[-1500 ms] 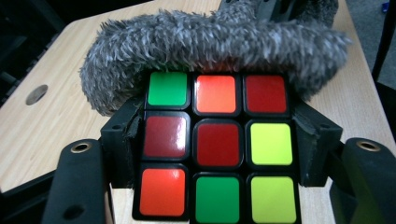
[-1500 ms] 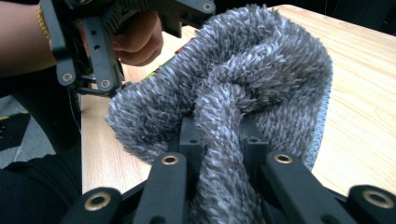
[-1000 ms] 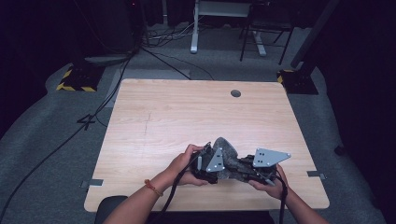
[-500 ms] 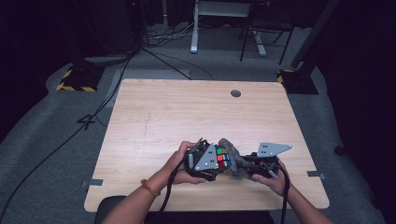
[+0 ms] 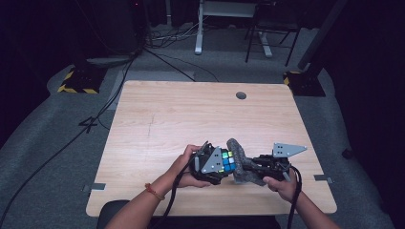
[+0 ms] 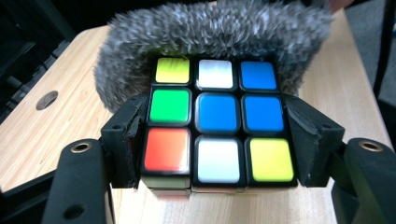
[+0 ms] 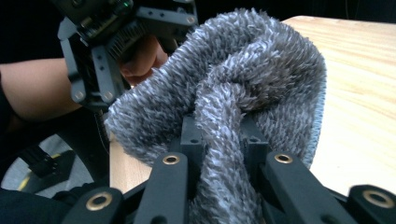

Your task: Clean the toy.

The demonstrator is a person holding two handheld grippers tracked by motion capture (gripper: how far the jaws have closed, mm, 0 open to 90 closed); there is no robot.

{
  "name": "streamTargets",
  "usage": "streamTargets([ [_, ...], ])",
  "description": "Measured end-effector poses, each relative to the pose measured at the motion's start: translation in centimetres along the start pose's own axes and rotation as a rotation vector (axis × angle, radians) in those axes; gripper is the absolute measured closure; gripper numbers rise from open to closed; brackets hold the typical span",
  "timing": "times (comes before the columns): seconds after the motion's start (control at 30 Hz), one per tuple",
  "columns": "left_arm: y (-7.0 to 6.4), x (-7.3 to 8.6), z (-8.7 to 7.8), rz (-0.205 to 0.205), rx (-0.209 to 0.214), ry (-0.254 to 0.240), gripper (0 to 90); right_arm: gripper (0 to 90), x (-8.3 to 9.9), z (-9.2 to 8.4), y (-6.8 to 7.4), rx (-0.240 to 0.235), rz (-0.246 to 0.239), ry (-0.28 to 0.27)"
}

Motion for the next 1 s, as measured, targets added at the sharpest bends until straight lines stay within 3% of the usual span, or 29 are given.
streamTargets([
  [0.13,-0.1,0.0,0.1,0.011,-0.016,0.014,32.5,77.2,-0.2,0.0,0.3,0.023,-0.041,0.018],
  [0.23,-0.1,0.0,0.0,0.012,-0.006,0.011,33.1,77.0,-0.1,0.3,0.5,0.081,-0.097,0.084],
  [0.33,-0.2,-0.3,-0.4,-0.007,0.022,-0.016,33.3,76.9,0.5,0.6,0.3,0.098,-0.107,0.138],
  [0.47,-0.3,-0.8,-1.1,-0.001,0.039,-0.054,33.2,76.9,1.5,1.1,0.1,0.115,-0.102,0.217],
  [0.63,-0.3,-0.6,-0.8,-0.004,0.041,-0.041,33.2,76.9,0.4,0.7,0.5,0.121,-0.119,0.168],
  [0.8,-0.2,-0.1,0.2,0.003,0.036,0.015,33.1,76.6,-0.9,-0.2,0.8,0.119,-0.132,0.100],
  [0.9,-0.5,-0.2,0.2,0.009,0.025,0.005,33.1,76.5,-0.7,0.0,0.5,0.125,-0.131,0.125],
  [1.0,-0.7,-0.6,-0.4,0.012,0.043,-0.032,33.0,76.5,0.4,0.6,0.2,0.132,-0.124,0.187],
])
Point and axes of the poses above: each handheld gripper's, and its own axes: z roughly forward along the jaws, x roughly out of its underside, y roughly to its left, the point moved 5 cm from there along z, roughly forward along the jaws, and after that the axes turned 13 degrees about -z, right-handed, at the moved point
